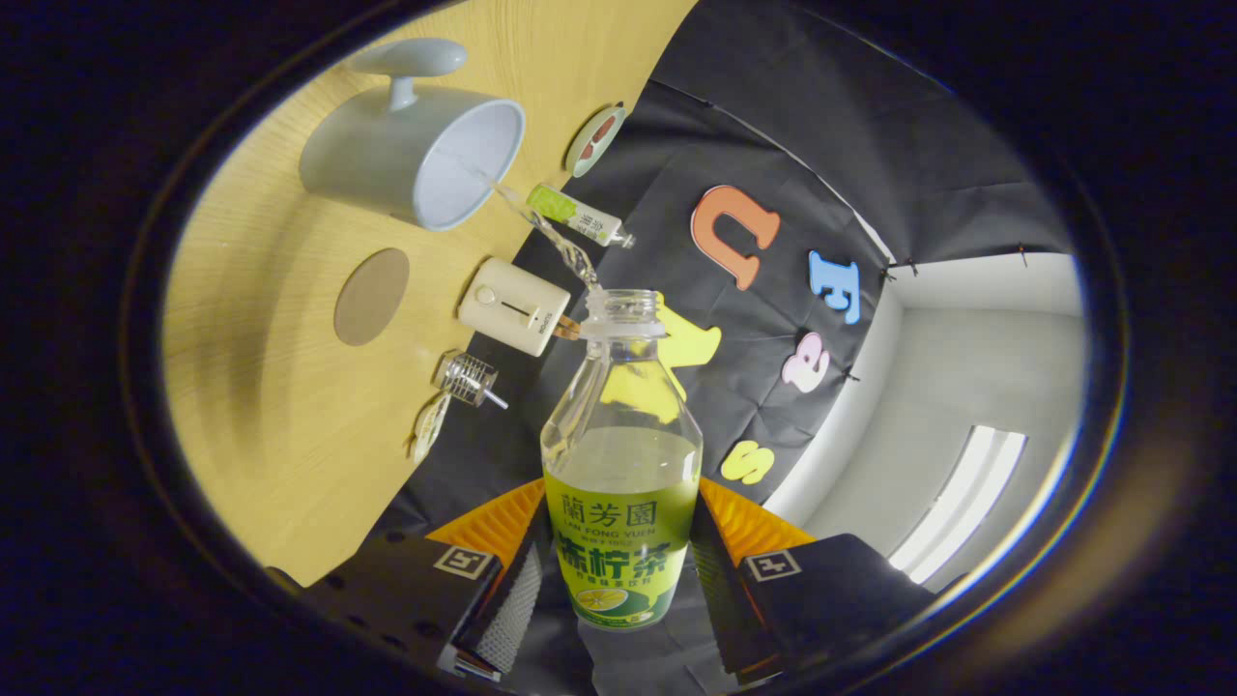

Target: Take the bottle from table, then pour the juice into the cup, finally place the bottle on the coaster

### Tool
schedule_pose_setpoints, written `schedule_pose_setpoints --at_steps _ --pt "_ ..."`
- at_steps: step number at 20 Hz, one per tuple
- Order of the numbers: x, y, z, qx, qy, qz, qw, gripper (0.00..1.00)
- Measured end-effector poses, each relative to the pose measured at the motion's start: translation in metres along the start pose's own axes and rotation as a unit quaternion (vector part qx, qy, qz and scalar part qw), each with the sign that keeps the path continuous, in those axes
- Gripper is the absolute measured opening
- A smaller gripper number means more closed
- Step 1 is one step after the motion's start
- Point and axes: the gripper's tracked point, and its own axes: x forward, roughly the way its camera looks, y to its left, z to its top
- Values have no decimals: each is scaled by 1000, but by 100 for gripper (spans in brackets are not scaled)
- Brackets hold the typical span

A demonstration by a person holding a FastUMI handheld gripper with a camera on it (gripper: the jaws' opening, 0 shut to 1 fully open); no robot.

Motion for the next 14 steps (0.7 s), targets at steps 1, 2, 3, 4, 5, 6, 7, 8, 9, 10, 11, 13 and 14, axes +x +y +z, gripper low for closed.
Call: schedule_pose_setpoints --at_steps 1,2,3,4,5,6,7,8,9,10,11,13,14 --pt "-1 -2 1 -3 -1 -4 1000 80" --pt "-1 -4 3 -7 -3 -10 1000 80" --pt "-2 -5 4 -12 -5 -15 1000 80" --pt "-4 -5 6 -18 -7 -19 1000 80" --pt "-5 -6 9 -23 -13 -20 999 80" --pt "-4 -8 10 -27 -18 -23 999 80" --pt "-4 -9 9 -32 -20 -26 999 80" --pt "-3 -10 9 -37 -21 -27 999 80" --pt "-2 -11 7 -44 -19 -30 998 80" --pt "-2 -15 7 -50 -18 -36 998 80" --pt "-1 -17 6 -55 -16 -41 998 80" --pt "2 -24 6 -67 -21 -53 996 80" --pt "2 -25 7 -72 -24 -58 995 80"
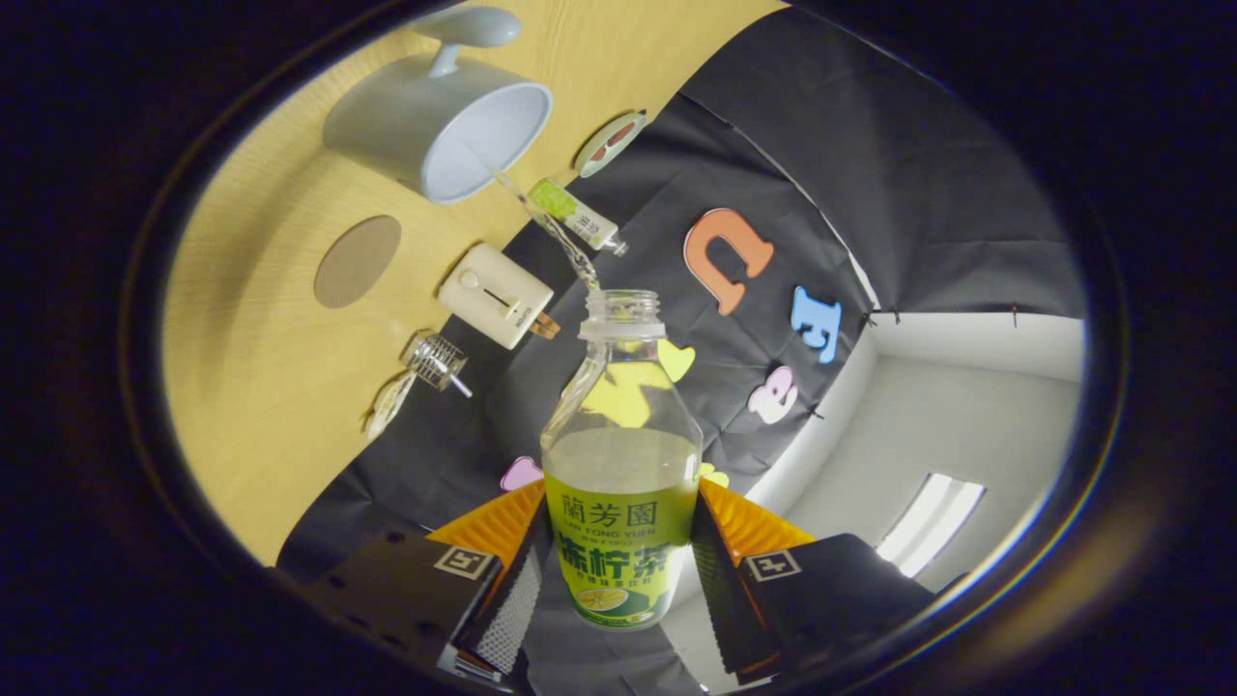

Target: Take the bottle from table, then pour the juice into the cup, finally place the bottle on the coaster

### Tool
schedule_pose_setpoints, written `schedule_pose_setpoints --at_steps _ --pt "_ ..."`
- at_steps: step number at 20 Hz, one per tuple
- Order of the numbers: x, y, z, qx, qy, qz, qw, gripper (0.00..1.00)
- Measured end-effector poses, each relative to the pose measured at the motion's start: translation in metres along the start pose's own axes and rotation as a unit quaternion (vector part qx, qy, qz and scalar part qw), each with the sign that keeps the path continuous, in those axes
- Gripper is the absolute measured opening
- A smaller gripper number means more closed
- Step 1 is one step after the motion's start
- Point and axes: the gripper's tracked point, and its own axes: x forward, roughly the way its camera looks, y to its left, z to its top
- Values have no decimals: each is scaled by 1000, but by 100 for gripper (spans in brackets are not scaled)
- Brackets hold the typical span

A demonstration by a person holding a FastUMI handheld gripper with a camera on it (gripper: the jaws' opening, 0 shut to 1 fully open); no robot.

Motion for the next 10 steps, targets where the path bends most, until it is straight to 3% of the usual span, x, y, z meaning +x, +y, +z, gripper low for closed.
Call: schedule_pose_setpoints --at_steps 10 --pt "7 -25 3 -32 -15 -55 998 80"
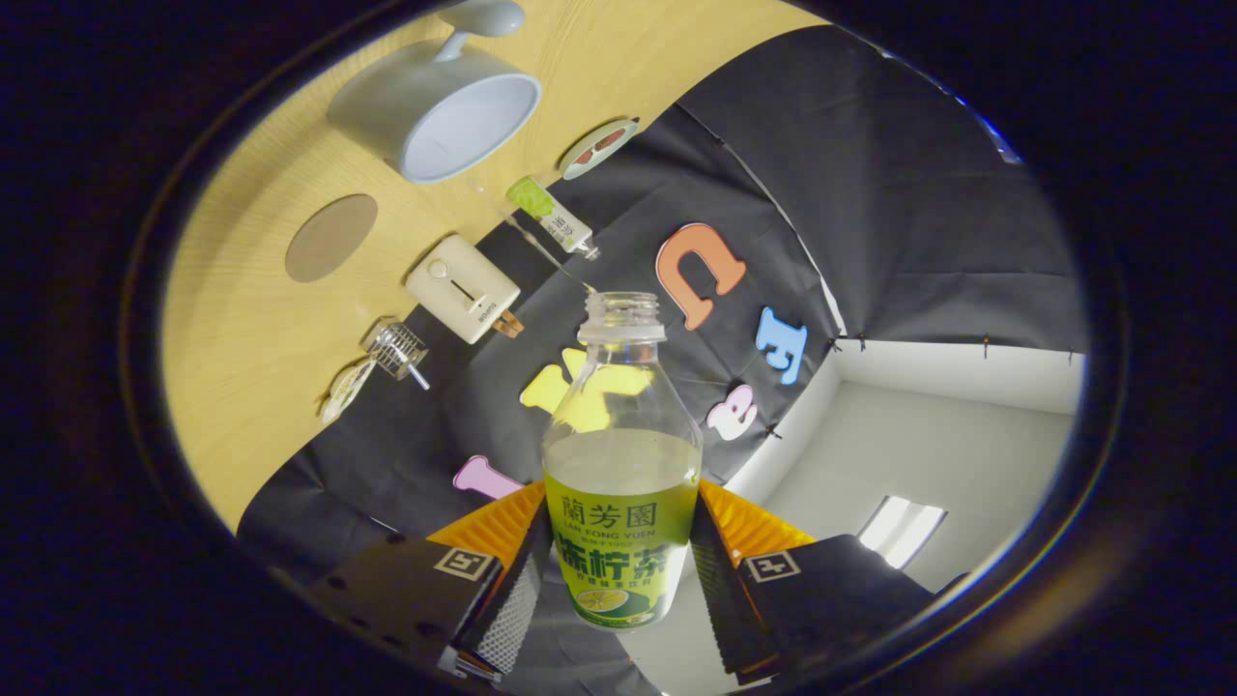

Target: Take the bottle from table, then pour the juice into the cup, finally place the bottle on the coaster

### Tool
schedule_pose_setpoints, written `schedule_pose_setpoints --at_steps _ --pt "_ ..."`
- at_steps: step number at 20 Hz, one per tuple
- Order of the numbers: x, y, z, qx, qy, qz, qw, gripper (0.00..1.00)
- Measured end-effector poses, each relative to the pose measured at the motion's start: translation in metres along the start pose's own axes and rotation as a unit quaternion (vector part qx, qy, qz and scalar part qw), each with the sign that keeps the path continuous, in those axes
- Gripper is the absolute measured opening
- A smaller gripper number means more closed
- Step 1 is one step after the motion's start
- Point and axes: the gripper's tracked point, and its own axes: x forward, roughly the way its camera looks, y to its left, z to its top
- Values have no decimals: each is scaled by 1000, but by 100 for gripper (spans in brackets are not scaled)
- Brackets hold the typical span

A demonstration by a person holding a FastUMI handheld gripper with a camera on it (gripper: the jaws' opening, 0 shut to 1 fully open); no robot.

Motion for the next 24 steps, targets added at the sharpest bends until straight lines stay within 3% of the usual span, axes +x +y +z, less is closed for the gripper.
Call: schedule_pose_setpoints --at_steps 4,8,12,16,19,21,24 --pt "3 -12 -1 -21 -4 -24 999 79" --pt "1 -13 1 -7 -3 -16 1000 80" --pt "-1 -1 1 67 10 29 997 80" --pt "-5 9 -5 164 40 69 983 80" --pt "-7 28 -7 278 74 129 949 80" --pt "-6 33 -9 365 102 162 911 80" --pt "-2 28 -20 477 151 168 850 80"
